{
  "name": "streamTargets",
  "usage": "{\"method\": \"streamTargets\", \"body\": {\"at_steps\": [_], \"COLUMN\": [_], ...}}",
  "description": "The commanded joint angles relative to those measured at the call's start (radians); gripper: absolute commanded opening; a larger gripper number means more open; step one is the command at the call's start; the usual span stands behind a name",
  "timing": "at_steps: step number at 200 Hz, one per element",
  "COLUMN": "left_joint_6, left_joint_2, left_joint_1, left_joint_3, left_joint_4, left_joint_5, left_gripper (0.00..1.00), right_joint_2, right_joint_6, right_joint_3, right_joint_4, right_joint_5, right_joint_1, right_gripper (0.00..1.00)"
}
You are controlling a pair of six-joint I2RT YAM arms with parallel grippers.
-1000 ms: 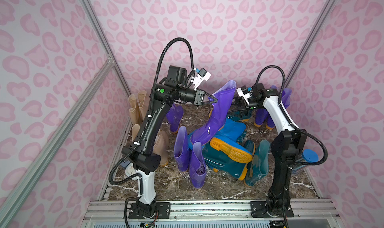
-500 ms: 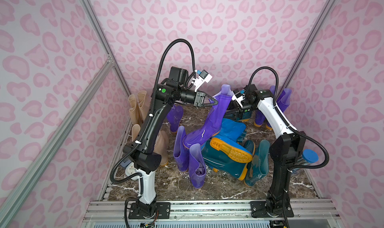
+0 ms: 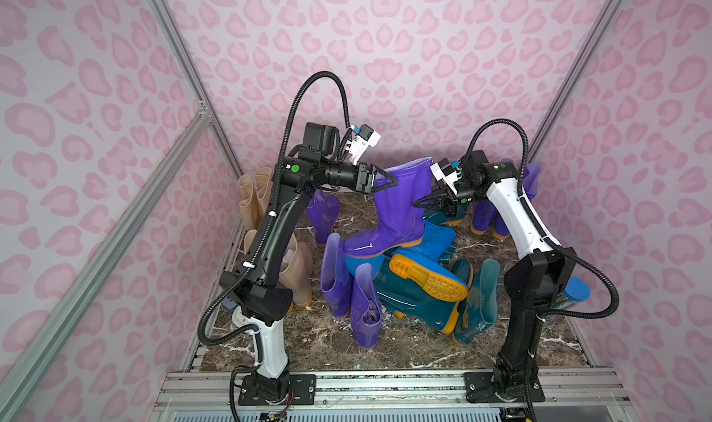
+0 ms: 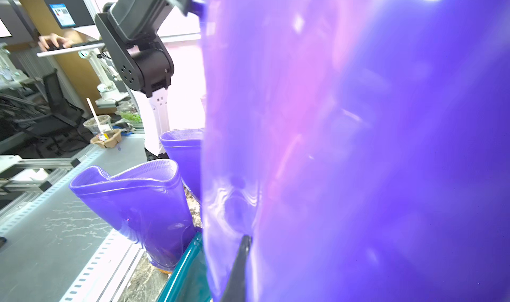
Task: Match and arrange rain boots in pairs
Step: Pick up the rain boot at the center of the board.
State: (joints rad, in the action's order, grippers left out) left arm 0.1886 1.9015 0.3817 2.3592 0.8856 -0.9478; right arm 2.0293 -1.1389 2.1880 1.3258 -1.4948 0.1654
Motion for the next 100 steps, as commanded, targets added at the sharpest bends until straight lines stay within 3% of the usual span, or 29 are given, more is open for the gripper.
{"method": "streamTargets", "body": {"at_steps": [1, 54, 68, 83, 91, 100], "left_joint_6": [0.117, 0.155, 0.152, 0.142, 0.141, 0.135], "left_joint_2": [-0.045, -0.081, -0.078, -0.067, -0.063, -0.065], "left_joint_1": [-0.015, -0.016, -0.014, 0.001, 0.017, 0.047], "left_joint_3": [-0.031, -0.064, -0.067, -0.063, -0.060, -0.054], "left_joint_4": [-0.160, -0.151, -0.119, -0.078, -0.065, -0.045], "left_joint_5": [0.073, 0.185, 0.241, 0.311, 0.351, 0.417], "left_gripper": [0.70, 0.70, 0.68, 0.67, 0.65, 0.65], "right_joint_2": [0.056, 0.256, 0.306, 0.294, 0.235, 0.149], "right_joint_6": [0.061, 0.170, 0.292, 0.495, 0.701, 0.828], "right_joint_3": [0.061, 0.316, 0.381, 0.380, 0.282, 0.118], "right_joint_4": [-0.010, -0.013, -0.072, -0.223, -0.445, -0.676], "right_joint_5": [-0.208, -0.184, -0.120, 0.060, 0.298, 0.425], "right_joint_1": [-0.024, -0.037, -0.031, 0.007, 0.041, 0.055], "right_gripper": [0.00, 0.00, 0.00, 0.00, 0.00, 0.00]}}
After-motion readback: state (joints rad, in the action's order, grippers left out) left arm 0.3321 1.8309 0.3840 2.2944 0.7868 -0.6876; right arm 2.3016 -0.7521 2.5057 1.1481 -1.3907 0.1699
